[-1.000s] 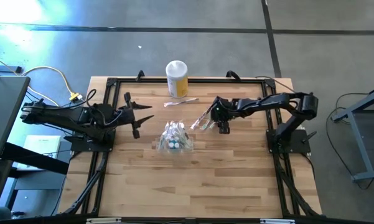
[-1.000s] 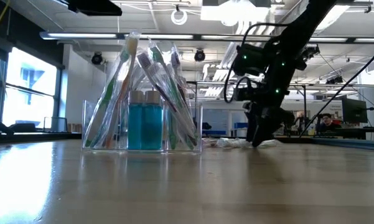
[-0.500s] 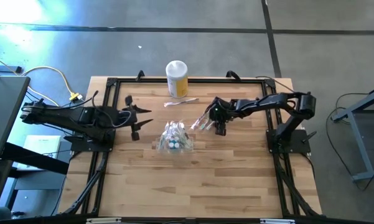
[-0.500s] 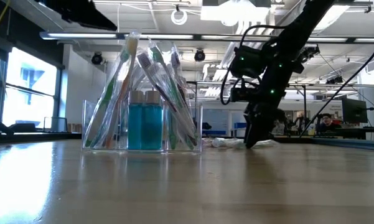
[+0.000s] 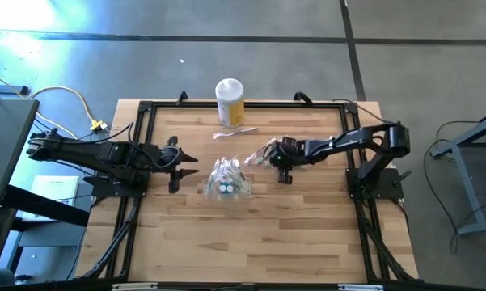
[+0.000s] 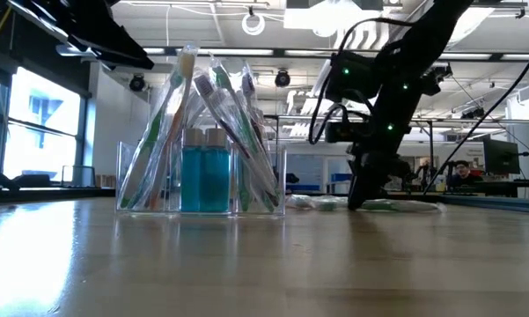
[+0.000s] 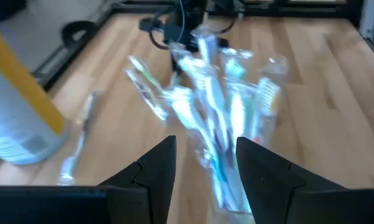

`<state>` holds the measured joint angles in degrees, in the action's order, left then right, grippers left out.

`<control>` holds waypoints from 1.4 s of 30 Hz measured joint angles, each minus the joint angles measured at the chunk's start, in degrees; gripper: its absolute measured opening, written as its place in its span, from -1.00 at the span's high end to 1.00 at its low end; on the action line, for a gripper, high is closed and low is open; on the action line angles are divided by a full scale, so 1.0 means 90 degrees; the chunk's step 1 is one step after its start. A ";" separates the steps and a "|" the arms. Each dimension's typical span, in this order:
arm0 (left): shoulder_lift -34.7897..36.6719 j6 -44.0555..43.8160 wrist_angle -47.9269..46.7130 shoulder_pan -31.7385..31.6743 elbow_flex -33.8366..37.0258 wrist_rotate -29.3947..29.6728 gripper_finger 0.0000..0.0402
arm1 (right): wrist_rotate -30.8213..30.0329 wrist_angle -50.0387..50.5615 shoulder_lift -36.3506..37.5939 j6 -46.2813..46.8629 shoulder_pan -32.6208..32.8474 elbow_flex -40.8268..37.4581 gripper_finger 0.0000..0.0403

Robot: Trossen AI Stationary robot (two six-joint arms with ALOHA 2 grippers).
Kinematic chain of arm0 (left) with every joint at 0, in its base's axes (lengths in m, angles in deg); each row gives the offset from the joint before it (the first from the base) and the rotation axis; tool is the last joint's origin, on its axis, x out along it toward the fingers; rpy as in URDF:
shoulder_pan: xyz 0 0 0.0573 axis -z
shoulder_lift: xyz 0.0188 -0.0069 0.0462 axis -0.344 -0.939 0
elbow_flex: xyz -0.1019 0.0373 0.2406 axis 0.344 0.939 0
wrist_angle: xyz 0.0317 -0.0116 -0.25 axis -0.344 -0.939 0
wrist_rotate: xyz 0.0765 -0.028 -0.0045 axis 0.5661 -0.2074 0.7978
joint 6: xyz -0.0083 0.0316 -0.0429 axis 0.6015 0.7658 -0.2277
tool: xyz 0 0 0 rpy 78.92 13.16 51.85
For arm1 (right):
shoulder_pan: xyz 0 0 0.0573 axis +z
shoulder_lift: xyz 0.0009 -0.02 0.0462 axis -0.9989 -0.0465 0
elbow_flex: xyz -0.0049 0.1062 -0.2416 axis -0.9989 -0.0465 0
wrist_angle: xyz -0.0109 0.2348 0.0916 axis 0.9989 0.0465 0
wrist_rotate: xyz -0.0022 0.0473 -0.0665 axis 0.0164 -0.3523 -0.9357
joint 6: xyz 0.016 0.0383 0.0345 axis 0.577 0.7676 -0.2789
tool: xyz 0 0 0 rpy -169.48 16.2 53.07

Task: Pick & Place toothbrushing station
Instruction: Put the green toothbrush into the transparent organizer

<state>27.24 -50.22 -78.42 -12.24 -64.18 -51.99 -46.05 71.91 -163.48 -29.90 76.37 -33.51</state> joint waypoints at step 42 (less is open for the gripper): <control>-0.0202 0.0168 -0.0083 0.0002 0.0000 -0.0013 0.20 | 0.1303 -1.0879 -0.0472 -0.0237 0.1794 -0.0731 0.95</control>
<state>25.43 -48.71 -79.16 -12.22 -64.18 -52.10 -34.31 -26.00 -167.73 -32.03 92.52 -40.09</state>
